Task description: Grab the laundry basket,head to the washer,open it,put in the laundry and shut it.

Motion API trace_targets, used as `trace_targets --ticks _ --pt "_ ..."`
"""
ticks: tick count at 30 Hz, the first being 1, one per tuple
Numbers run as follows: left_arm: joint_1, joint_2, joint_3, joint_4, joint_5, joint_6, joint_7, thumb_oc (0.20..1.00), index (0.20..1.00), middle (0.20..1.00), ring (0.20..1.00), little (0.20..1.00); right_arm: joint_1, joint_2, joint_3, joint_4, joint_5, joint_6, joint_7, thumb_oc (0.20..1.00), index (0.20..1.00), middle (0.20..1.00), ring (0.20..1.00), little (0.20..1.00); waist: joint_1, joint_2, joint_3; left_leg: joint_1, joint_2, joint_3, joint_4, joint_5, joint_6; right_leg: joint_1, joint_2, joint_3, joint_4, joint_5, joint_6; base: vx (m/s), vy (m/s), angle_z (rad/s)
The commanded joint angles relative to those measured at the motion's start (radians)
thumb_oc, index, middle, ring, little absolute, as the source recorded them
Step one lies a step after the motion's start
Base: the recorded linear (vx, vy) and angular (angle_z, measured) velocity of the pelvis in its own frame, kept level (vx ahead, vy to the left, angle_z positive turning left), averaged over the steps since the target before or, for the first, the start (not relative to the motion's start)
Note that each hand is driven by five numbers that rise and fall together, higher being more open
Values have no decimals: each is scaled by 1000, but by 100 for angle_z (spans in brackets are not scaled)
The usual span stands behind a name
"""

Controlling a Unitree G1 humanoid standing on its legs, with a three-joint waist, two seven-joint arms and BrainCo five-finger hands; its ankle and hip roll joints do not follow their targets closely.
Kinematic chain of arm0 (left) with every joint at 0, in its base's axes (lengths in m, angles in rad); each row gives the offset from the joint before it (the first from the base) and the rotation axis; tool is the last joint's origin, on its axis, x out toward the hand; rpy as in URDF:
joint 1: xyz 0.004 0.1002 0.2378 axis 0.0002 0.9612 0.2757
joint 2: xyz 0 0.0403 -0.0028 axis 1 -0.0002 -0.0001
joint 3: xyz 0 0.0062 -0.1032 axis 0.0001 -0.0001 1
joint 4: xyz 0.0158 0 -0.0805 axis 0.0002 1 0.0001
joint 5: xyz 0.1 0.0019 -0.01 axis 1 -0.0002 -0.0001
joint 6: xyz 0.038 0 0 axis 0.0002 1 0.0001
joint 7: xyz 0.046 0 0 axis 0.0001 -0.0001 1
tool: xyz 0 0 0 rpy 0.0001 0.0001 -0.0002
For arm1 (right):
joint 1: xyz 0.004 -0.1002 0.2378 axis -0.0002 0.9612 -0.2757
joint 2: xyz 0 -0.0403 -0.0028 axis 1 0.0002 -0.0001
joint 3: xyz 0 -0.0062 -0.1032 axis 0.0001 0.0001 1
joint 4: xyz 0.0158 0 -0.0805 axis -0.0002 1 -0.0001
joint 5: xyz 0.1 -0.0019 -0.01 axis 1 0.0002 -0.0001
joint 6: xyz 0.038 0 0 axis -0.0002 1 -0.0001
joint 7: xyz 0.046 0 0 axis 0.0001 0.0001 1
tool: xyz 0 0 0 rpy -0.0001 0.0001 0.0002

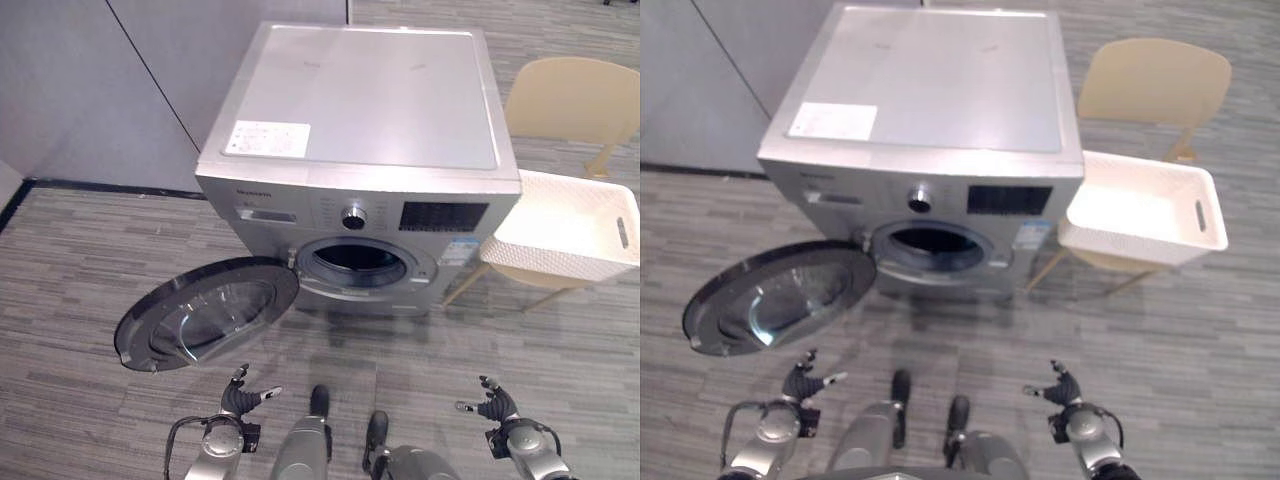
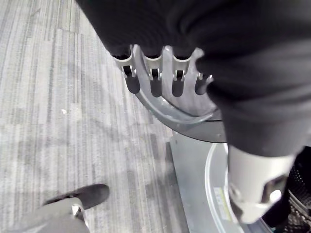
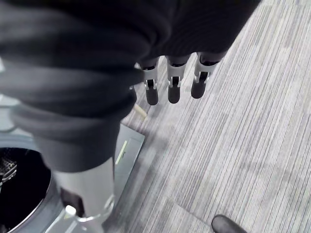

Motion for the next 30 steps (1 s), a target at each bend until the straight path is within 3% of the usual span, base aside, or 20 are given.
trace_targets --ticks 1,11,16,21,22,30 --pt "-25 4 -9 -81 30 -27 7 1000 1000 1000 1000 1000 8 -8 -23 -21 15 -19 -11 1000 1000 1000 1000 1000 -5 12 -47 45 -13 -2 -111 -11 78 23 -38 82 32 -120 160 1 149 47" --pt "-100 77 -73 -207 130 -52 -1 1000 1000 1000 1000 1000 20 -2 -32 -5 1 -17 3 1000 1000 1000 1000 1000 -37 27 -105 152 -48 -2 -263 -19 102 50 -69 87 45 -107 199 72 156 11" --pt "-213 175 -64 -251 217 -59 68 1000 1000 1000 1000 1000 29 -8 -18 -43 -18 -26 10 1000 1000 1000 1000 1000 -53 34 -124 194 -62 26 -325 -16 115 46 -85 108 51 -93 226 64 143 -11" --pt "-373 277 -33 -114 245 -42 157 1000 1000 1000 1000 1000 44 -17 3 -84 -29 -29 17 1000 1000 1000 1000 1000 -74 33 -134 189 -68 53 -353 -11 119 19 -92 134 42 -70 247 15 90 -18" --pt "-436 320 -39 -15 240 -33 164 1000 1000 1000 1000 1000 50 -23 13 -87 -29 -29 23 1000 1000 1000 1000 1000 -85 32 -135 179 -68 59 -353 -12 120 4 -94 140 43 -66 251 5 79 -16" --pt "-603 419 -106 333 247 -9 83 1000 1000 1000 1000 1000 49 -53 49 -57 -39 -26 47 1000 1000 1000 1000 1000 -115 18 -114 109 -63 95 -353 4 124 -75 -100 172 32 -23 269 -16 78 -14"
